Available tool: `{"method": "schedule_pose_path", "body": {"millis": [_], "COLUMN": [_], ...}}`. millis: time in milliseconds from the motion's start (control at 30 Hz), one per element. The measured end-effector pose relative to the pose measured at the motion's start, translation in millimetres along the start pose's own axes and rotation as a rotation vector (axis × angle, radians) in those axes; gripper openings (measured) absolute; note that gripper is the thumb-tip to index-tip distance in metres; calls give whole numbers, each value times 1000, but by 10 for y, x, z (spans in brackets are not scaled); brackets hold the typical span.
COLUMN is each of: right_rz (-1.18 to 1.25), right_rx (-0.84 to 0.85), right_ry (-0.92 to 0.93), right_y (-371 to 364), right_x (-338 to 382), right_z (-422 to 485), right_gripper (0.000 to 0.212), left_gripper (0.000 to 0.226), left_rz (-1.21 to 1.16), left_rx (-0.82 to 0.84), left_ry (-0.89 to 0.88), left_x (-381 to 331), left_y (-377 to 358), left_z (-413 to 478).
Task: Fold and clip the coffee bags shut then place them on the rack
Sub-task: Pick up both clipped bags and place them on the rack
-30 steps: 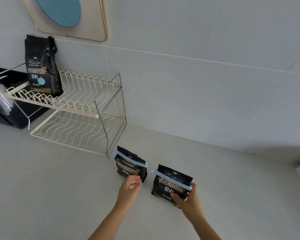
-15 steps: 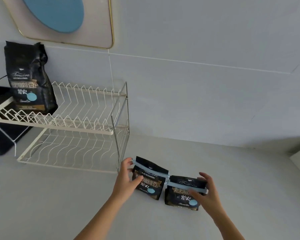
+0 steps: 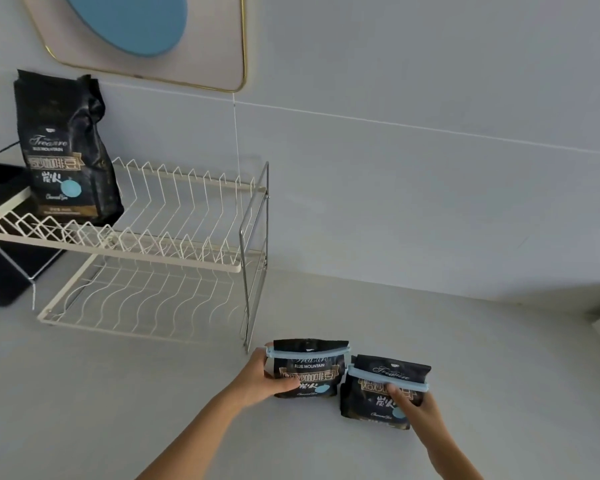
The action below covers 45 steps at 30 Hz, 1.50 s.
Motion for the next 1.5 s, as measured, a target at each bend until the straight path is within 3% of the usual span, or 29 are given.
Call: {"method": "schedule_pose_path", "body": {"millis": [100, 200, 333, 567, 767, 867, 1067, 1300, 1500], "right_rz": [5, -25, -131, -54, 41, 121, 195, 285, 216], "right_rx": [31, 86, 192, 51, 96, 110, 211, 263, 330], "right_ry": [5, 6, 30, 70, 112, 166, 393, 606, 670], "right_y": [-4, 6, 43, -32, -164, -275, -694, -1286, -1829], "right_x": [14, 30, 29, -22, 138, 543, 1772, 3018, 3621], "right_z": [31, 16, -19, -110, -240, -268, -501, -782, -668], "right_gripper": [31, 25, 36, 57, 52, 42, 34, 37, 47], "left_gripper": [67, 62, 53, 64, 79, 81, 45, 51, 58], "left_rz": [-21, -7, -8, -74, -199, -234, -261, -245, -186], "left_rx": [-73, -172, -267, -336, -442, -474, -586, -703, -723], "left_ry": [-14, -48, -80, -87, -121, -182, -432, -614, -612], "left_x": [40, 51, 125, 256, 183, -117, -980, -1852, -2189], "left_y": [-71, -88, -127, -242, -98, 185, 916, 1873, 2514], "left_z": [-6, -24, -111, -333, -690, -836, -1205, -1574, -1525]}}
Point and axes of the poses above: each hand's wrist, its own z-axis towards the middle knuckle, its own y-axis out of the back of the hand, x = y × z, the point moved 2 cm from there along z, towards the middle knuckle
